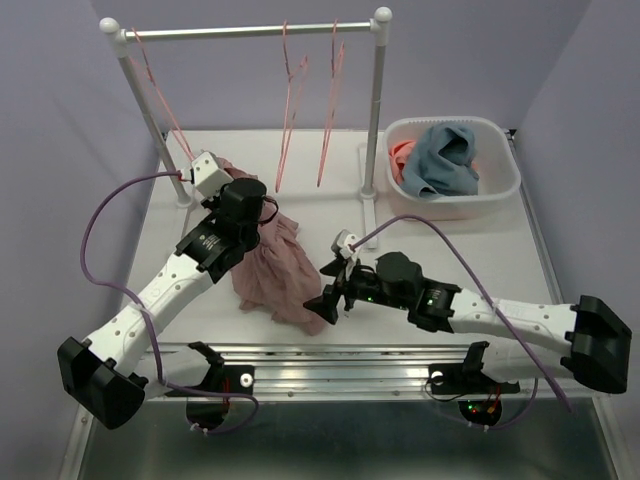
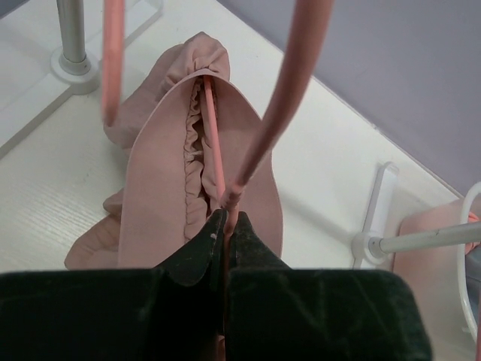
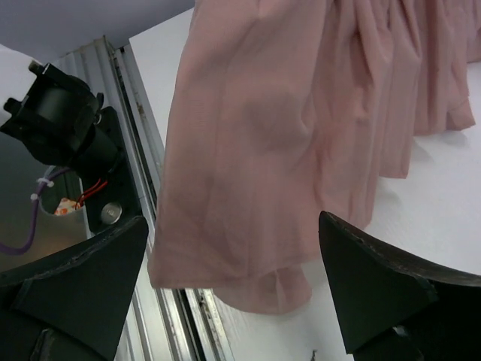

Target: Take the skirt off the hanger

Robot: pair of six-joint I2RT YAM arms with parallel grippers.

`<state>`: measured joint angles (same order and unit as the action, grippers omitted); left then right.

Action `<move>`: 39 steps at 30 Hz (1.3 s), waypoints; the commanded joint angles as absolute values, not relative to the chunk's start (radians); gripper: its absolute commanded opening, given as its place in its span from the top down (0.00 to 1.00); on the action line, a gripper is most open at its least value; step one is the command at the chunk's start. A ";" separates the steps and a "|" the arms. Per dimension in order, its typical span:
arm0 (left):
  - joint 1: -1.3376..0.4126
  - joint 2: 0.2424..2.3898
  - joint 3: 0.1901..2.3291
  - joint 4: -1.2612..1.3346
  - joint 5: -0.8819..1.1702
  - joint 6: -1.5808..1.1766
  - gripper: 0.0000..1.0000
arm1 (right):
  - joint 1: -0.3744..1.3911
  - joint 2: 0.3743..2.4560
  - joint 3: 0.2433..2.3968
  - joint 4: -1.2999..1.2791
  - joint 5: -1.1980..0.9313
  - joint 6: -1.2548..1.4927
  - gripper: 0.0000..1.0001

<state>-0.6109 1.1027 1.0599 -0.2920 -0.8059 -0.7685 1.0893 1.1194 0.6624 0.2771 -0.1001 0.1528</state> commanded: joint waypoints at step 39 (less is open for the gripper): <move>-0.447 1.183 1.344 -0.311 -0.947 -0.753 1.00 | 1.157 1.443 0.609 0.281 0.297 0.501 0.99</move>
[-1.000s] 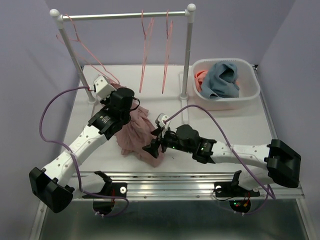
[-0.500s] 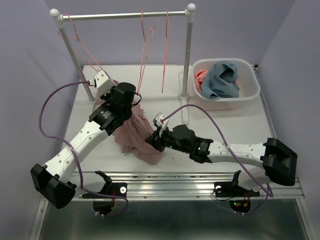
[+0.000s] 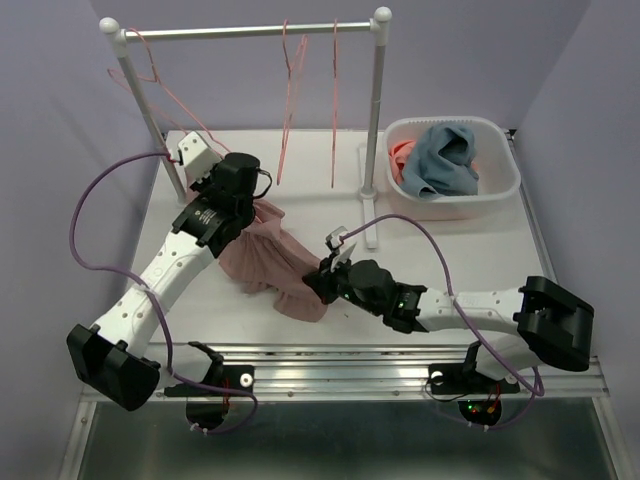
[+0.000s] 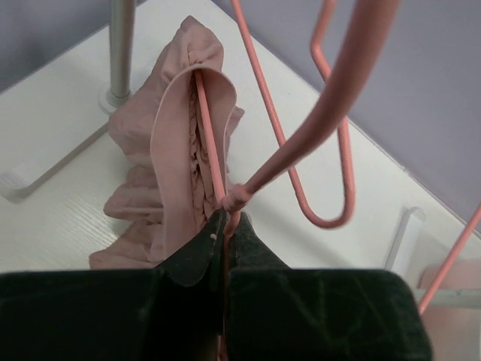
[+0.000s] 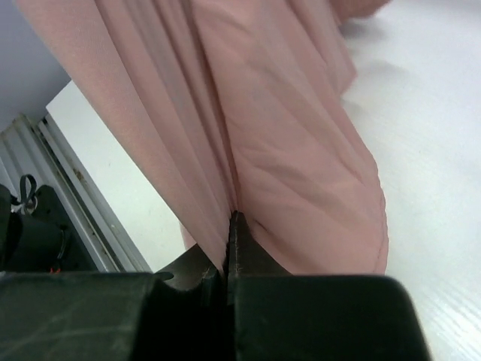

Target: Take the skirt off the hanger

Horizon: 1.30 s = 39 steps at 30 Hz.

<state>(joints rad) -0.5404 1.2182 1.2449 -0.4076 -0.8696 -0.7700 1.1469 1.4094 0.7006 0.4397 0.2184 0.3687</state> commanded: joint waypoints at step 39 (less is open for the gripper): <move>-0.305 1.078 1.163 -0.222 -0.251 -0.624 1.00 | 1.034 1.449 0.831 0.173 0.500 0.574 0.99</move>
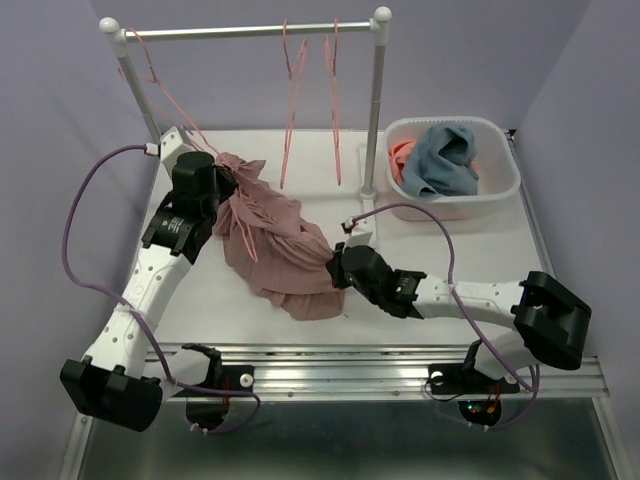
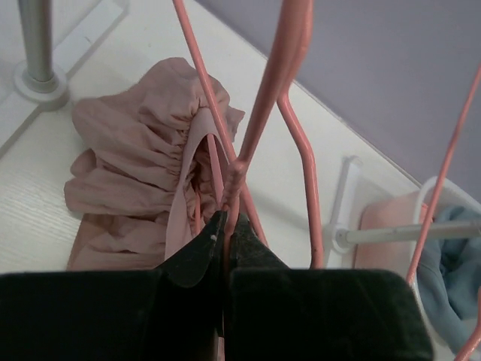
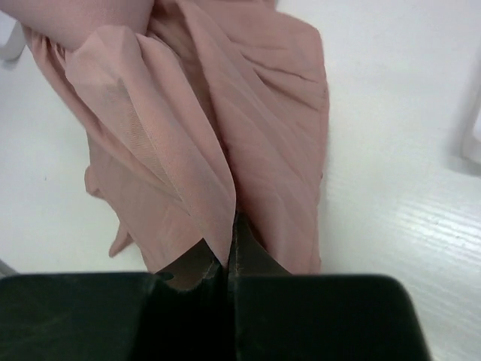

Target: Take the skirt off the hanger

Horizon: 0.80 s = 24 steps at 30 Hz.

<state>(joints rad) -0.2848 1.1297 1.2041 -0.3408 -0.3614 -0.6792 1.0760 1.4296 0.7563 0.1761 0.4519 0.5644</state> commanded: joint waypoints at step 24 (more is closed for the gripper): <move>-0.446 0.999 1.218 -0.287 -0.397 -0.312 1.00 | 0.930 1.364 0.712 0.201 0.540 0.618 0.99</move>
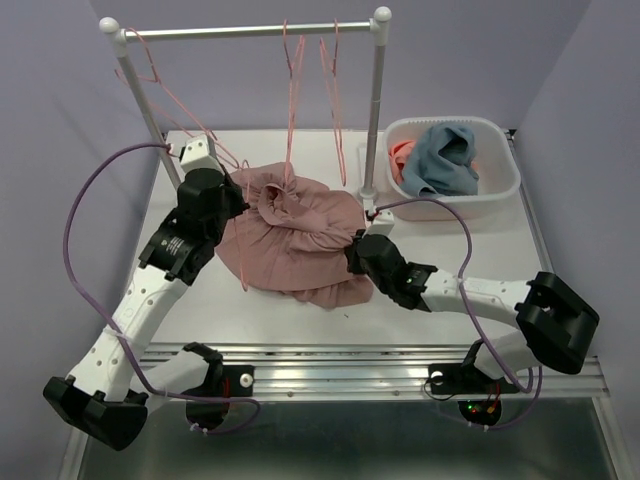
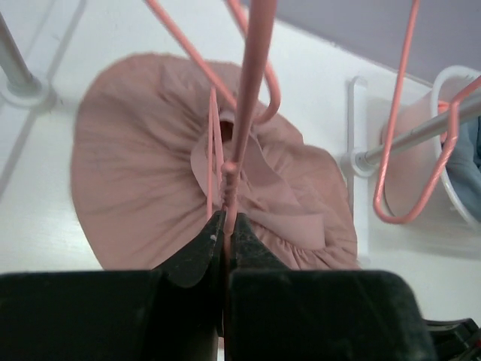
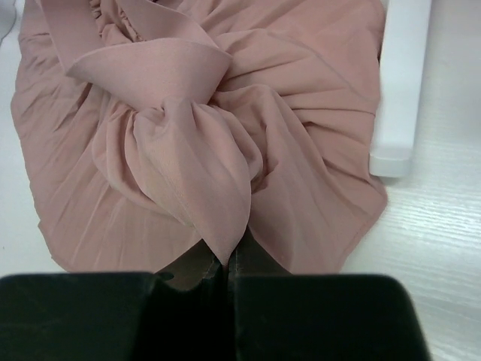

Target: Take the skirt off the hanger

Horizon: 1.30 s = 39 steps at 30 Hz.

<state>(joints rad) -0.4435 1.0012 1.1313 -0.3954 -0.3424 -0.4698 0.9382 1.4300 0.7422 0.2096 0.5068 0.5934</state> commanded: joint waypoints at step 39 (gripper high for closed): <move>-0.471 1.034 1.189 -0.127 -0.307 -0.348 1.00 | 0.930 1.127 0.647 0.097 0.604 0.575 0.99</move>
